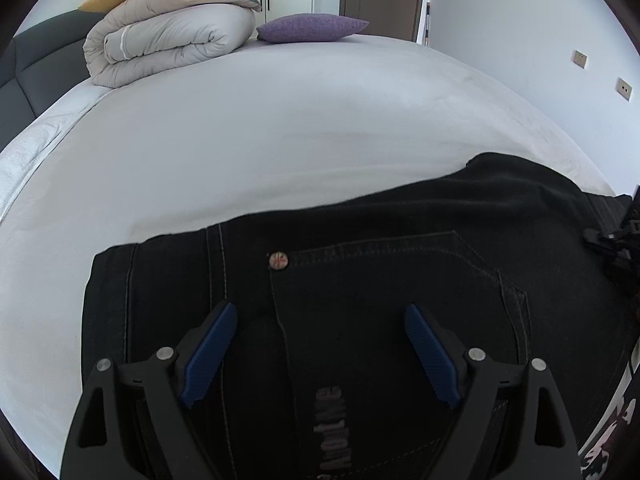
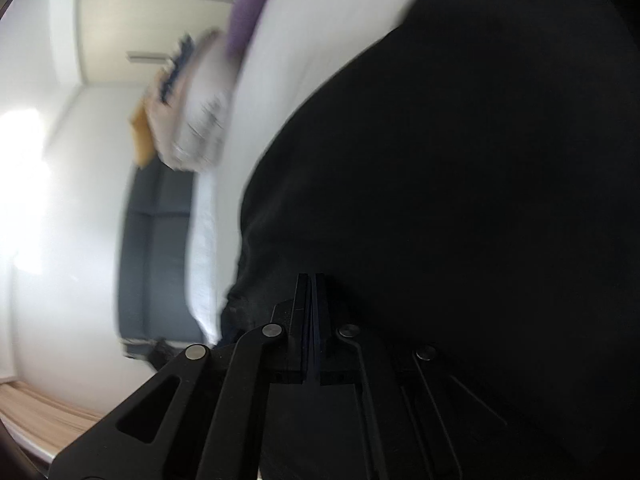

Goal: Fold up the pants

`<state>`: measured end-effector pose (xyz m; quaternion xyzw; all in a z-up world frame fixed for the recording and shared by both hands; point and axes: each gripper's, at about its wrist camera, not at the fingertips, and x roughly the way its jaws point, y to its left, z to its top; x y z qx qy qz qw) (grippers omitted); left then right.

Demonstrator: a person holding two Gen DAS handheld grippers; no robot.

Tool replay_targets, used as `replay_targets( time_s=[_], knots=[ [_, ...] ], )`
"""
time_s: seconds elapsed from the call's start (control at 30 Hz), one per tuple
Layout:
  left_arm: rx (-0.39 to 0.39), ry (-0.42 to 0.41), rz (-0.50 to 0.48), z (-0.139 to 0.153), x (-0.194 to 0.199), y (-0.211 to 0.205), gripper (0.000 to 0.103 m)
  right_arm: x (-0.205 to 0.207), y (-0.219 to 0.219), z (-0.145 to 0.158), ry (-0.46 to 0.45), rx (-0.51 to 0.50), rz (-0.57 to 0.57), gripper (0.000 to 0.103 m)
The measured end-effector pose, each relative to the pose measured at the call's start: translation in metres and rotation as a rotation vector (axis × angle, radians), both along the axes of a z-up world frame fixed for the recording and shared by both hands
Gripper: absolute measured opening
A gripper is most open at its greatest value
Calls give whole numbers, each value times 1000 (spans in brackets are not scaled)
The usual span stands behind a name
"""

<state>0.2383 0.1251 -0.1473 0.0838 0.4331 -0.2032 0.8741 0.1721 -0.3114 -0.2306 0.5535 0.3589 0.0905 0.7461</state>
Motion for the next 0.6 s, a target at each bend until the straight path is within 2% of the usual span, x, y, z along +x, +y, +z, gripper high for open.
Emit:
replay_targets(
  time_s=[0.03, 0.07, 0.23, 0.3, 0.37, 0.43, 0.5, 0.53, 0.6],
  knots=[
    [1, 0, 8, 0, -2, 2, 88, -30, 0, 0, 2, -35, -32, 0],
    [0, 5, 20, 1, -2, 4, 88, -63, -20, -4, 7, -66, -70, 0],
    [3, 21, 64, 7, -5, 8, 88, -194, -117, -7, -13, -37, -355, 0],
    [-1, 11, 78, 15, -10, 4, 88, -235, -139, -1, -37, -34, -409, 0],
    [-6, -11, 67, 24, -17, -3, 88, -280, -155, 4, -22, -93, -492, 0],
    [-19, -40, 44, 36, -24, -19, 88, -322, -174, 6, -30, -55, -587, 0],
    [-52, -55, 13, 46, -29, -37, 88, -348, -185, 21, -17, -84, -644, 1],
    [-67, -59, 0, 50, -31, -45, 88, -356, -186, 34, -12, -120, -675, 8],
    [-111, -53, -37, 56, -34, -74, 88, -357, -185, 57, -57, -156, -686, 8]
  ],
)
